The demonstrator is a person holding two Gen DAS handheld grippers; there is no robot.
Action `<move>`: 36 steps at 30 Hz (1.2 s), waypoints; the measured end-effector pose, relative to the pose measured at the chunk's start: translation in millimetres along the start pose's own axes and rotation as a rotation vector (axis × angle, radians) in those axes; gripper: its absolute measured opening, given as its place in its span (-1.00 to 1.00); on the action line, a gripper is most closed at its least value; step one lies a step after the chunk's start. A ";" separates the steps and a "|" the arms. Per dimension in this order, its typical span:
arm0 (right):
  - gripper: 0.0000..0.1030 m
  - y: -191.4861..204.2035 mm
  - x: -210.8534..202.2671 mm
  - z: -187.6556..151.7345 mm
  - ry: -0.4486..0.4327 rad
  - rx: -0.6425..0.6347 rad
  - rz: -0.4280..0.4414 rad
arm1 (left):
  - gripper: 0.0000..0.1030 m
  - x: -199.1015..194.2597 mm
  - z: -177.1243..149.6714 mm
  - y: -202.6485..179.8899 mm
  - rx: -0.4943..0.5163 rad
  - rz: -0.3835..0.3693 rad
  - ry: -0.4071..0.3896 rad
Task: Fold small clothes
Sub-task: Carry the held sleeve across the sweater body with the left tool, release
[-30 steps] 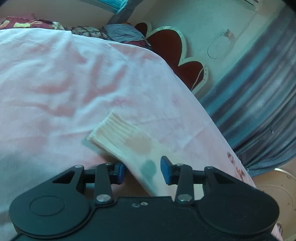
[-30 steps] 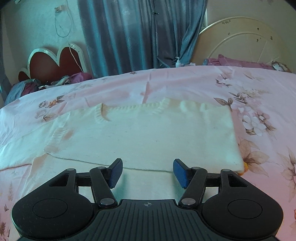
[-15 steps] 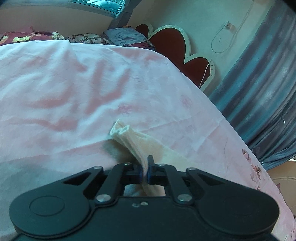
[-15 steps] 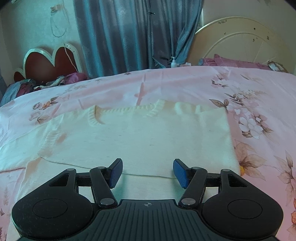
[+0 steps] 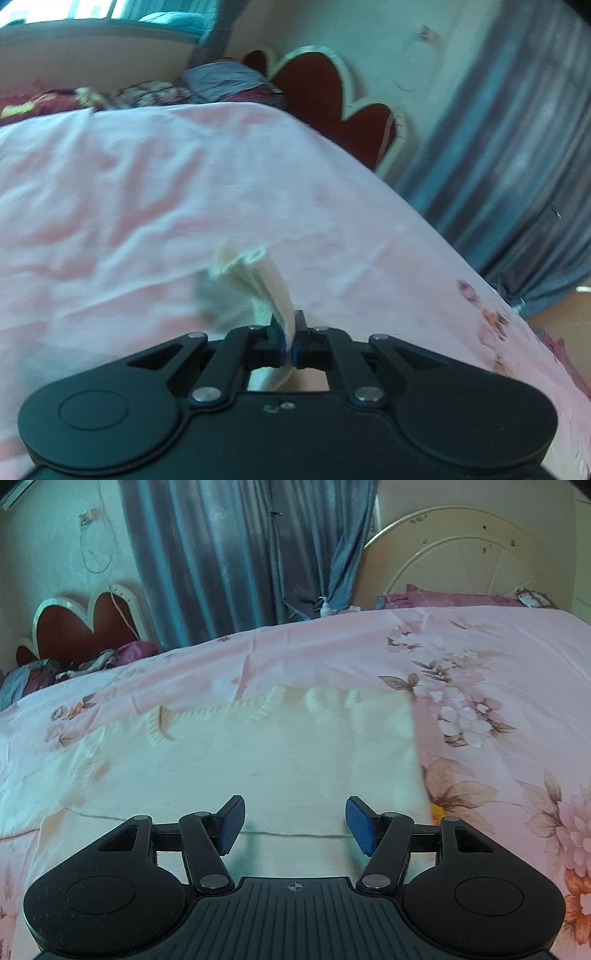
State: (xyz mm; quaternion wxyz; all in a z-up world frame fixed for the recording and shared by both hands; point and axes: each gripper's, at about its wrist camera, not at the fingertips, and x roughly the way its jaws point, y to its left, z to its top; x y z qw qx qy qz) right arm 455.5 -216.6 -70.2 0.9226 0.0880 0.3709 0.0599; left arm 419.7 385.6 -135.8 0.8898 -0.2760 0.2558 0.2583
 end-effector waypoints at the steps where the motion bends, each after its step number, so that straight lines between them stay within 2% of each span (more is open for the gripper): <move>1: 0.18 -4.2 -2.3 0.5 -0.005 0.007 -0.002 | -0.93 -1.1 -0.8 -8.3 0.014 -0.009 0.000; 8: 0.18 -34.1 -14.7 2.6 -0.026 0.052 -0.019 | -0.93 -5.9 -15.8 -80.0 0.144 -0.106 0.005; 15: 0.18 -67.2 -29.9 4.0 -0.049 0.095 -0.037 | -0.93 -11.3 -51.2 -168.2 0.301 -0.230 0.035; 27: 0.18 -110.2 -43.3 -0.6 -0.058 0.159 -0.059 | -0.93 -33.7 -152.7 -304.6 0.604 -0.448 0.149; 32: 0.18 -122.4 -49.2 -1.2 -0.060 0.167 -0.057 | -0.93 -43.6 -197.1 -340.6 0.707 -0.508 0.201; 36: 0.18 -128.2 -53.8 -0.6 -0.058 0.167 -0.060 | -0.93 -48.2 -227.8 -361.2 0.751 -0.558 0.253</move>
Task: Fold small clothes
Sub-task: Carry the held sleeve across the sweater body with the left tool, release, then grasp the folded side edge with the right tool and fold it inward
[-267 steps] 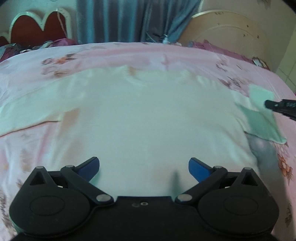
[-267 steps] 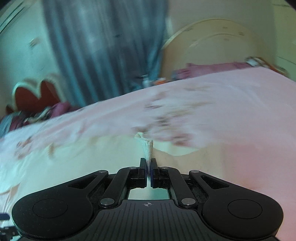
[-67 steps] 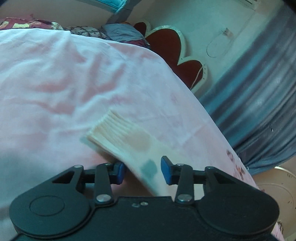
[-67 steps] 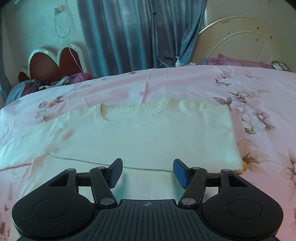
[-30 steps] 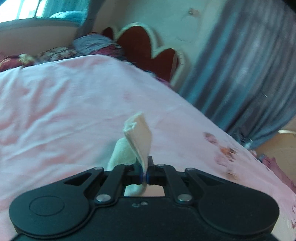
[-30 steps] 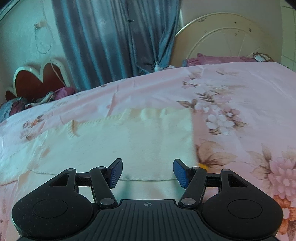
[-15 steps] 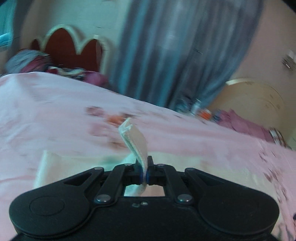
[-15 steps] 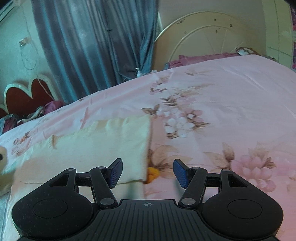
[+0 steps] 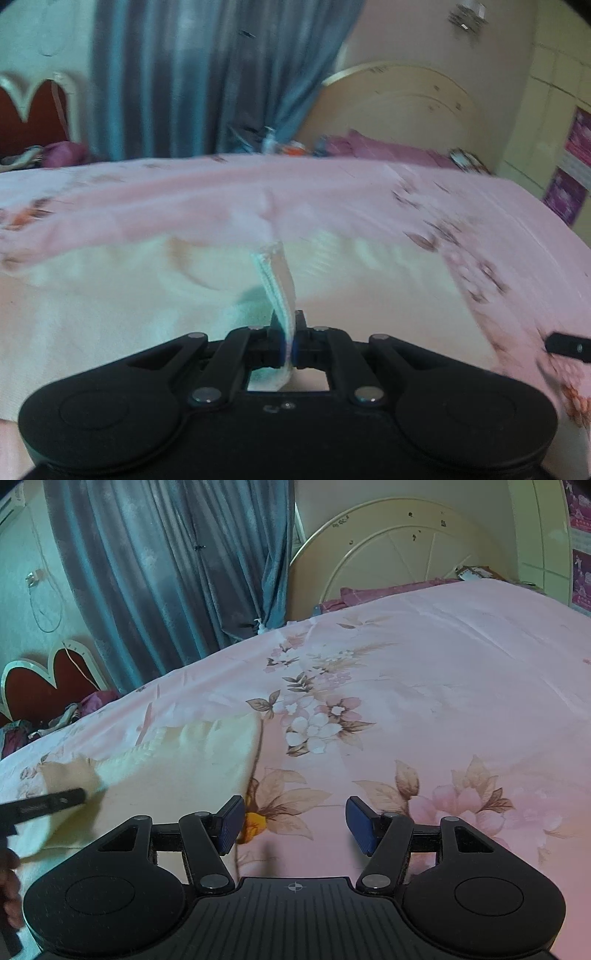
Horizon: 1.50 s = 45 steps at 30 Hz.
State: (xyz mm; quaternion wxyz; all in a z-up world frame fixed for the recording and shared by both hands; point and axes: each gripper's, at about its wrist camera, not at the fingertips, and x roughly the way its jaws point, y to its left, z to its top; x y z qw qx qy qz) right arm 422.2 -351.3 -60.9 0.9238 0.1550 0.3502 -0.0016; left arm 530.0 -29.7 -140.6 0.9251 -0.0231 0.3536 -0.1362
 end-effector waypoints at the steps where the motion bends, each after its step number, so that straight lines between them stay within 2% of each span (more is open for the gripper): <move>1: 0.18 -0.7 -1.4 0.6 0.000 0.000 0.001 | -0.93 2.9 -2.9 -7.2 0.004 -0.014 0.008; 5: 0.19 0.9 -4.2 5.6 0.004 0.000 0.019 | -0.85 16.6 -9.4 -31.6 0.022 -0.050 0.033; 6: 0.19 3.1 -5.1 6.7 0.003 0.000 0.031 | -0.68 19.3 -10.1 -35.5 0.027 -0.064 0.030; 7: 0.19 5.5 -5.3 7.6 0.000 -0.004 0.043 | -0.39 20.6 -9.2 -38.8 0.034 -0.073 0.026; 9: 0.19 14.3 -4.9 10.0 -0.003 -0.013 0.070 | -0.13 17.9 -9.6 -44.8 0.059 -0.097 0.026; 10: 0.19 19.3 -3.8 11.3 -0.003 -0.017 0.082 | -0.10 10.9 -10.3 -44.2 0.068 -0.105 0.015; 12: 0.19 31.4 0.9 13.8 0.005 -0.019 0.126 | -0.10 -4.0 -11.4 -36.4 0.058 -0.098 -0.012; 14: 0.19 45.1 9.3 15.2 0.027 0.001 0.191 | -0.11 -26.8 -16.4 -12.7 0.011 -0.067 -0.029; 15: 0.19 50.2 15.6 14.5 0.046 0.027 0.230 | -0.15 -39.3 -20.3 2.7 -0.019 -0.041 -0.029; 18: 0.18 69.6 34.0 10.7 0.080 0.033 0.269 | -0.19 -78.1 -38.9 54.7 -0.103 0.058 -0.027; 21: 0.19 85.9 48.1 6.9 0.100 0.046 0.289 | -0.19 -105.1 -58.2 98.6 -0.125 0.148 0.001; 24: 0.19 96.1 64.0 3.4 0.149 0.046 0.282 | -0.19 -112.8 -69.2 130.5 -0.159 0.207 0.021; 27: 0.18 104.7 79.6 -1.3 0.194 0.031 0.240 | -0.19 -107.5 -70.7 148.8 -0.208 0.201 0.023; 30: 0.18 117.9 87.3 -4.8 0.201 -0.011 0.232 | -0.19 -96.5 -69.2 156.8 -0.208 0.208 0.027; 31: 0.11 124.4 89.4 -5.5 0.198 -0.043 0.224 | -0.20 -93.2 -66.3 158.8 -0.210 0.215 0.024; 32: -0.42 130.8 92.2 -6.6 0.200 -0.080 0.222 | -0.20 -92.3 -65.8 160.3 -0.213 0.215 0.022; 35: -0.91 144.1 97.1 -8.3 0.204 -0.152 0.223 | -0.18 -87.2 -63.6 162.8 -0.196 0.224 0.028; 37: -0.91 147.4 90.9 -4.1 0.169 -0.187 0.229 | -0.18 -84.9 -62.5 162.0 -0.177 0.222 0.033; 39: -0.92 140.4 78.8 7.8 0.099 -0.175 0.208 | -0.19 -85.0 -63.7 160.2 -0.159 0.221 0.036; 42: -0.92 117.2 57.6 24.6 -0.024 -0.147 0.110 | -0.27 -85.0 -63.0 160.2 -0.145 0.217 0.035; 45: -0.92 98.7 65.0 25.2 0.044 -0.153 0.104 | -0.59 -85.0 -61.3 159.1 -0.143 0.188 0.027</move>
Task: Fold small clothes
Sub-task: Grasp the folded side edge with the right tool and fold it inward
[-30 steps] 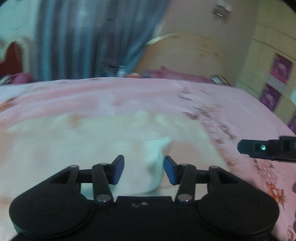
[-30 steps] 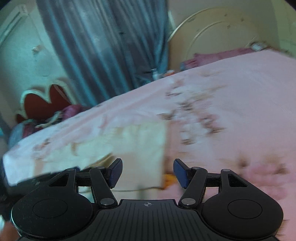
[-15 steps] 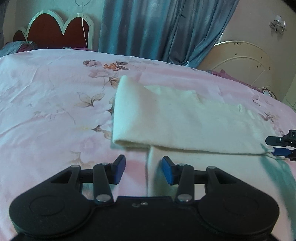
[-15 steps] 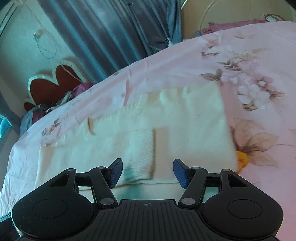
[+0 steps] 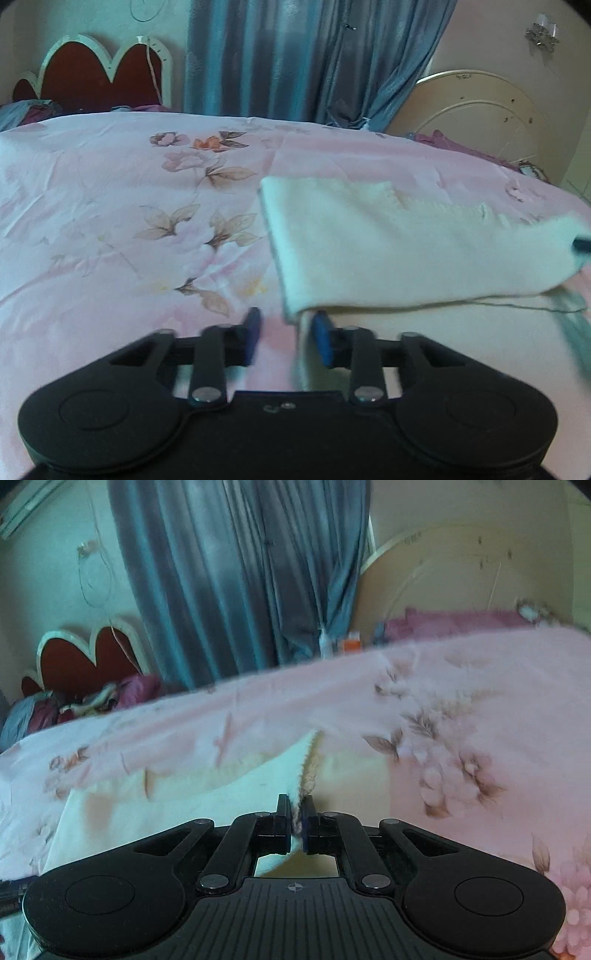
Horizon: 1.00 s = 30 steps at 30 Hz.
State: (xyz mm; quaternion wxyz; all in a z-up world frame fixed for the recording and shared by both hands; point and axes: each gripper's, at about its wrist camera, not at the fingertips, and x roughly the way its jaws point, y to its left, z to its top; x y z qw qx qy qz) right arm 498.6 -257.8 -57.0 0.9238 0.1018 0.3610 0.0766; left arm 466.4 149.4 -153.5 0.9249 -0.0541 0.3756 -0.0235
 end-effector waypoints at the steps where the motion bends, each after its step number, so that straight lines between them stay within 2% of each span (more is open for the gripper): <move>1: -0.92 -1.1 0.6 -3.2 0.009 -0.018 0.000 | -0.64 0.9 0.7 -2.5 0.009 -0.005 -0.002; 4: -0.92 -2.5 -1.5 -11.4 0.018 -0.027 0.006 | -0.74 4.4 2.9 -7.3 0.026 -0.005 0.001; 10: -0.92 -6.3 -2.1 -18.2 0.030 -0.011 -0.006 | -0.81 3.8 3.0 -4.8 0.029 -0.021 0.012; 14: -0.92 -3.8 -10.6 -14.3 0.020 -0.010 0.004 | -0.82 3.1 4.4 -3.8 0.034 -0.025 0.016; 19: -0.92 -9.2 -2.7 -21.2 0.085 0.015 -0.028 | -0.82 2.5 3.3 -5.3 0.043 -0.021 0.021; 22: -0.92 -14.3 -5.8 -29.2 0.091 0.048 -0.022 | -0.82 1.8 2.7 -7.4 0.058 -0.014 0.022; 30: -0.91 -11.6 7.9 -37.6 0.125 0.003 -0.052 | -0.82 2.3 2.1 -9.4 0.069 -0.006 0.027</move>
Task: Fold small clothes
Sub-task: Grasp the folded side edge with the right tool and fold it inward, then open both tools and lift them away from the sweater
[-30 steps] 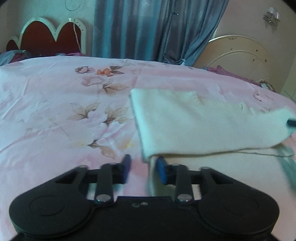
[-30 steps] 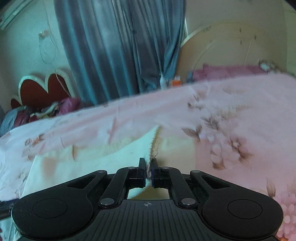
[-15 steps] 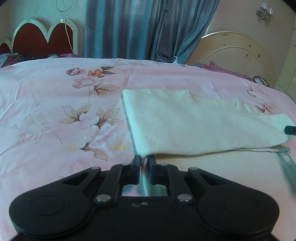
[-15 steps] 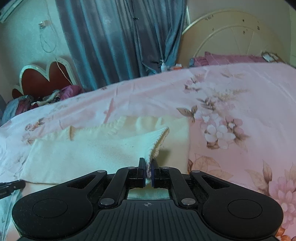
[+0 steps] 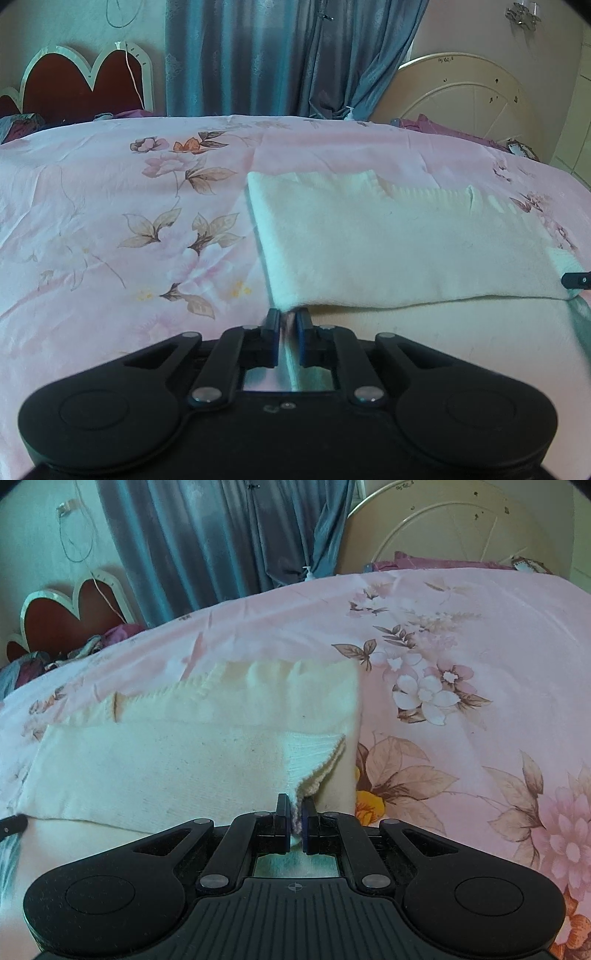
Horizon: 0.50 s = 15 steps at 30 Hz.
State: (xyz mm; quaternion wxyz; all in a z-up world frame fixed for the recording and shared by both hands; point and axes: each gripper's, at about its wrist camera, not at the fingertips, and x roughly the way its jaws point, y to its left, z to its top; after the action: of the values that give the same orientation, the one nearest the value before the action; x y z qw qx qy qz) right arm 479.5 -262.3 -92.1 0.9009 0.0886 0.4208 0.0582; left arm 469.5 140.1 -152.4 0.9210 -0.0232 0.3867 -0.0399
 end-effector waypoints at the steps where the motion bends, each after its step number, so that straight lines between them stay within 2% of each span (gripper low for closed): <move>1: -0.91 0.6 -0.3 0.7 -0.001 -0.010 -0.008 | -0.82 -0.2 0.0 -0.2 0.001 0.001 0.002; 4: -0.89 0.1 -4.1 0.6 -0.013 -0.016 -0.022 | -0.82 -0.9 0.1 -0.3 0.003 0.001 0.006; 5: -0.72 0.0 -8.7 0.4 -0.032 -0.014 -0.040 | -0.78 -1.1 0.7 -0.4 0.001 0.000 0.011; 6: -0.56 0.6 -15.9 0.5 -0.066 -0.018 -0.072 | -0.64 -2.7 1.4 -0.6 0.008 0.005 0.019; 7: -0.19 1.0 -24.5 1.4 -0.107 -0.023 -0.100 | -0.37 -7.9 2.4 -0.4 0.012 0.022 0.024; 8: -0.02 1.3 -33.4 2.5 -0.148 -0.025 -0.111 | -0.23 -17.9 2.7 -0.1 0.015 0.049 0.004; 9: -0.02 2.5 -41.7 3.4 -0.184 -0.028 -0.105 | 0.12 -28.9 2.8 -0.8 0.021 0.066 -0.038; 10: -0.02 5.1 -46.1 4.1 -0.200 -0.032 -0.083 | 0.24 -39.1 3.6 -4.0 0.029 0.076 -0.084; 12: -0.03 18.6 -40.5 5.9 -0.173 -0.074 -0.010 | 0.15 -46.6 10.0 -17.2 0.059 0.049 -0.125; 14: -0.34 36.6 -25.4 4.2 -0.129 -0.120 0.026 | 0.10 -40.0 18.2 -37.2 0.090 -0.023 -0.133; 15: -0.35 46.1 -16.6 2.2 -0.108 -0.141 0.046 | 0.10 -31.3 21.9 -49.6 0.110 -0.047 -0.131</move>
State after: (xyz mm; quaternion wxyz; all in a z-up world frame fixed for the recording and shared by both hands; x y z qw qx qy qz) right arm 469.2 -220.5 -68.7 0.9248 0.0375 0.3642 0.1036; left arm 460.5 93.9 -111.2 0.9430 0.0160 0.3224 -0.0812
